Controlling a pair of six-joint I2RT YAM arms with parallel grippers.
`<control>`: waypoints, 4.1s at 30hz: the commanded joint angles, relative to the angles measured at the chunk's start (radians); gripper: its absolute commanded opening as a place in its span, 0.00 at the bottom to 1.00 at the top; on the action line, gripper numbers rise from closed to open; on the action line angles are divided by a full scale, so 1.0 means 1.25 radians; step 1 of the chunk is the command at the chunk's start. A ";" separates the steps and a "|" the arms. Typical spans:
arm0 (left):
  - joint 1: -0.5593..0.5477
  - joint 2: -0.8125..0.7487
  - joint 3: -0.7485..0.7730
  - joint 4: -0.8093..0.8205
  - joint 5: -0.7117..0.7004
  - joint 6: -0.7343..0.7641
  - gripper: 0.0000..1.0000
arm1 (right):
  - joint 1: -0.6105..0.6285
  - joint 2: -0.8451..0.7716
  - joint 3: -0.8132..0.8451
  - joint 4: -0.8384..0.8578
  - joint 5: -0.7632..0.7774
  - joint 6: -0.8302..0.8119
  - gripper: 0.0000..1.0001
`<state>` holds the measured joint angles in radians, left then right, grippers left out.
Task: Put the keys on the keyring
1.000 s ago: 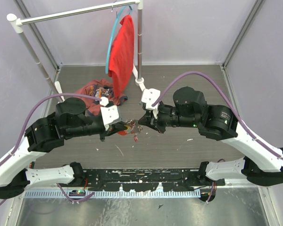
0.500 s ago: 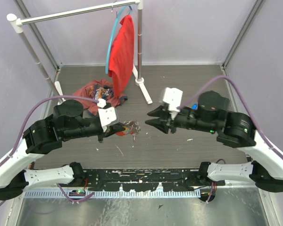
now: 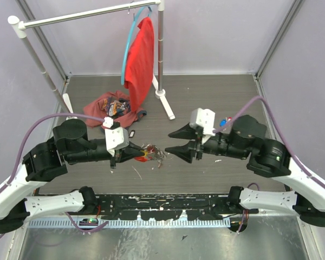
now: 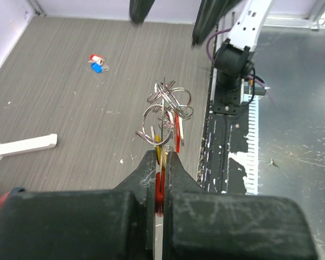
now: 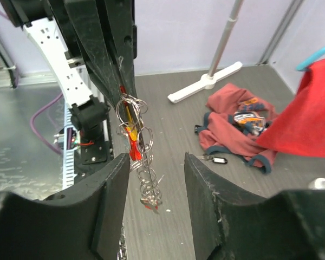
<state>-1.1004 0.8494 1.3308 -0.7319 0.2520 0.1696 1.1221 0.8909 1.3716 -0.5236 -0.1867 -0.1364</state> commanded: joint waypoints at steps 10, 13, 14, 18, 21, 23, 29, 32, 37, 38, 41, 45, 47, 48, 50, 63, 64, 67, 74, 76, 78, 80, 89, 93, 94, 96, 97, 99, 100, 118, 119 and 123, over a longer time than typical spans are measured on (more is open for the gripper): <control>-0.001 -0.011 0.008 0.065 0.171 -0.019 0.00 | -0.001 0.012 -0.002 0.101 -0.241 0.010 0.62; -0.001 -0.006 0.019 0.052 0.194 -0.016 0.00 | -0.001 0.007 0.004 0.076 -0.260 0.011 0.66; -0.001 -0.005 0.020 0.052 0.199 -0.015 0.00 | 0.000 0.008 0.005 0.068 -0.256 0.011 0.67; -0.001 -0.001 0.025 0.053 0.206 -0.011 0.00 | 0.000 0.029 0.007 0.055 -0.255 0.024 0.68; -0.001 0.001 0.025 0.057 0.200 -0.007 0.00 | 0.000 0.051 0.013 0.046 -0.248 0.027 0.63; -0.001 0.001 0.025 0.059 0.197 -0.005 0.00 | -0.001 0.055 0.010 0.047 -0.246 0.026 0.60; -0.001 0.000 0.026 0.057 0.194 -0.001 0.00 | 0.000 0.054 0.000 0.048 -0.264 0.028 0.57; -0.001 -0.001 0.026 0.055 0.190 0.001 0.00 | 0.000 0.051 0.006 0.031 -0.268 0.021 0.59; -0.001 0.000 0.033 0.048 0.206 -0.005 0.00 | -0.001 0.022 0.024 0.012 -0.264 0.002 0.64; -0.001 0.001 0.035 0.045 0.208 -0.007 0.00 | -0.001 0.017 0.028 0.006 -0.254 -0.001 0.64; -0.001 0.006 0.038 0.031 0.208 -0.006 0.00 | -0.001 0.009 0.039 -0.019 -0.215 -0.007 0.61; -0.001 0.007 0.041 0.027 0.210 -0.004 0.00 | 0.000 0.004 0.037 -0.029 -0.200 -0.007 0.53; -0.001 0.008 0.043 0.027 0.214 -0.004 0.00 | 0.000 0.001 0.035 -0.030 -0.185 -0.006 0.45; -0.001 0.009 0.043 0.025 0.216 -0.002 0.00 | 0.000 -0.002 0.035 -0.030 -0.175 -0.005 0.42; -0.001 0.013 0.046 0.020 0.223 0.000 0.00 | 0.000 -0.003 0.034 -0.031 -0.158 -0.004 0.41; -0.001 0.039 0.084 -0.022 0.226 0.034 0.00 | -0.001 0.027 0.040 -0.096 -0.178 -0.033 0.53; -0.001 0.042 0.087 -0.027 0.226 0.037 0.00 | -0.001 0.024 0.042 -0.101 -0.175 -0.037 0.51; -0.001 0.049 0.093 -0.038 0.221 0.044 0.00 | 0.000 0.021 0.050 -0.102 -0.178 -0.041 0.49; -0.001 0.051 0.090 -0.032 0.215 0.046 0.00 | -0.001 0.022 0.037 -0.056 -0.196 -0.032 0.50; -0.001 0.051 0.090 -0.031 0.214 0.046 0.00 | 0.000 0.020 0.039 -0.052 -0.187 -0.034 0.46; -0.001 0.051 0.090 -0.032 0.213 0.046 0.00 | 0.000 0.015 0.037 -0.047 -0.178 -0.036 0.44; -0.001 0.050 0.091 -0.031 0.207 0.046 0.00 | 0.000 0.007 0.037 -0.042 -0.170 -0.037 0.44; -0.001 0.045 0.082 -0.011 0.159 0.026 0.00 | -0.001 0.002 0.028 0.004 -0.169 -0.027 0.41; -0.001 0.050 0.086 -0.004 0.128 0.008 0.00 | -0.001 0.012 0.031 0.005 -0.153 -0.027 0.40; -0.001 0.049 0.085 0.001 0.115 0.001 0.00 | 0.000 0.012 0.030 0.005 -0.139 -0.027 0.40; -0.001 0.047 0.080 0.017 0.084 -0.015 0.00 | 0.000 0.011 0.024 0.009 -0.105 -0.029 0.42; -0.001 0.046 0.075 0.026 0.064 -0.026 0.00 | 0.000 0.010 0.021 0.011 -0.088 -0.032 0.42; -0.001 0.043 0.066 0.046 0.029 -0.044 0.00 | -0.001 0.004 0.013 0.023 -0.056 -0.039 0.44; -0.001 0.042 0.062 0.054 0.016 -0.052 0.00 | -0.001 -0.001 0.007 0.032 -0.037 -0.043 0.45; -0.001 0.049 0.045 0.094 -0.043 -0.088 0.00 | -0.001 0.009 -0.026 0.117 0.065 -0.096 0.39; -0.001 0.048 0.046 0.093 -0.044 -0.088 0.00 | 0.000 0.011 -0.026 0.117 0.061 -0.097 0.39; -0.001 0.047 0.046 0.093 -0.048 -0.088 0.00 | -0.001 0.018 -0.023 0.114 0.043 -0.097 0.39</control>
<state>-1.1004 0.9134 1.3884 -0.6750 0.2020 0.0692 1.1221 0.9131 1.3300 -0.4404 -0.1135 -0.2432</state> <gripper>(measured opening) 0.044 0.391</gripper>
